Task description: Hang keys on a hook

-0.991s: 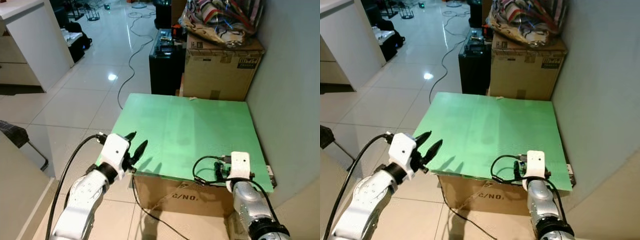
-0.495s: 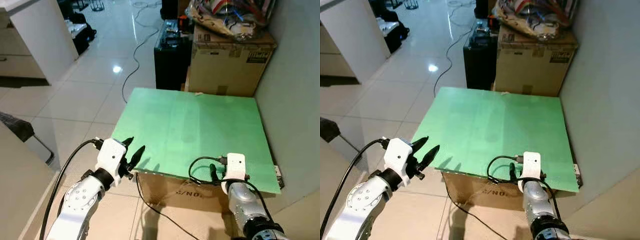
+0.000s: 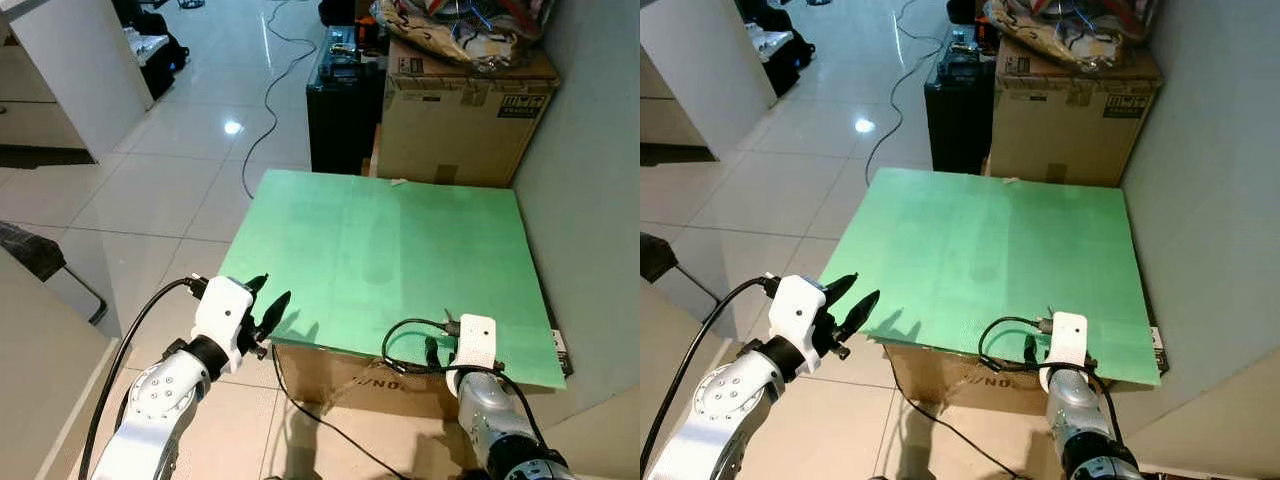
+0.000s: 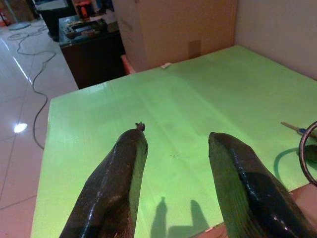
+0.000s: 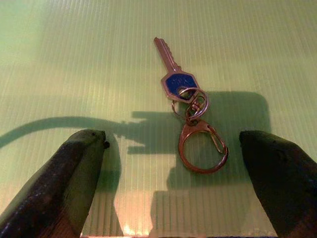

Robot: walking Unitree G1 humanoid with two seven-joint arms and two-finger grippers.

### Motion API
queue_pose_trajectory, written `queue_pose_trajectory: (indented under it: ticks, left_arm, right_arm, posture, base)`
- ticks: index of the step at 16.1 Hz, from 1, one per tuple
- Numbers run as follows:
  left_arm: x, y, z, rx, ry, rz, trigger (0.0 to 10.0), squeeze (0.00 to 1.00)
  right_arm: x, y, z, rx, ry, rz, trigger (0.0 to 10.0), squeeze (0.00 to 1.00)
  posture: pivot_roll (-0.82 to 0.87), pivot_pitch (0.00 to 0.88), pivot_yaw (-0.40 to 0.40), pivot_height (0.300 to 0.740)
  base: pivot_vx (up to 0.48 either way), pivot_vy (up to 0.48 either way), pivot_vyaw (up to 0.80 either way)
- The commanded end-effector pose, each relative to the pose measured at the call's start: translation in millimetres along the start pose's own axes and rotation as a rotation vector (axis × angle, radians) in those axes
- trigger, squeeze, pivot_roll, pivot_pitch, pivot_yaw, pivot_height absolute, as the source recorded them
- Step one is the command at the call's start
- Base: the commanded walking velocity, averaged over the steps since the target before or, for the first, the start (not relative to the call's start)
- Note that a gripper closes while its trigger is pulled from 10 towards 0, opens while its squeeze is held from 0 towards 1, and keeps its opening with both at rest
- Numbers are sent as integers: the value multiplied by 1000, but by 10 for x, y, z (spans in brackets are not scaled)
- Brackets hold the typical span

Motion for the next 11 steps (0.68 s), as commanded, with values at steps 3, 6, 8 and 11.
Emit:
queue_pose_trajectory:
  ticks: [3,6,8,11]
  left_arm:
    - [38,9,-5,-9,-13,2,10000,0]
    - [38,1,-5,-9,-14,1,10000,0]
    - [42,-4,-4,-10,-15,0,10000,0]
    - [40,-8,1,-11,-8,-2,10000,0]
  right_arm:
    - [-84,-10,7,-13,-87,-66,10000,0]
    - [-92,-17,-1,-13,-139,-84,6275,0]
    - [-106,-21,-1,-15,-170,-103,0,0]
    - [-113,-21,-21,-6,-137,-113,0,0]
  posture:
    - [-7,154,109,740]
    - [-10,156,109,740]
    - [-11,157,109,740]
    - [-15,159,110,740]
  base:
    - [0,0,0]
    - [0,0,0]
    - [0,0,0]
    - [0,0,0]
Point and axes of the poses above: a point about 5 cm out from each wrist's last joint towards the gripper, its own y axis pointing back from the gripper into the wrist, its own x axis along the axis of the wrist's last joint, z = x × y, the point moved 5 cm from there along -y, pointing out of the wrist towards the gripper, and after that the axes turned 9 degrees about -y, right-handed, at the moved point
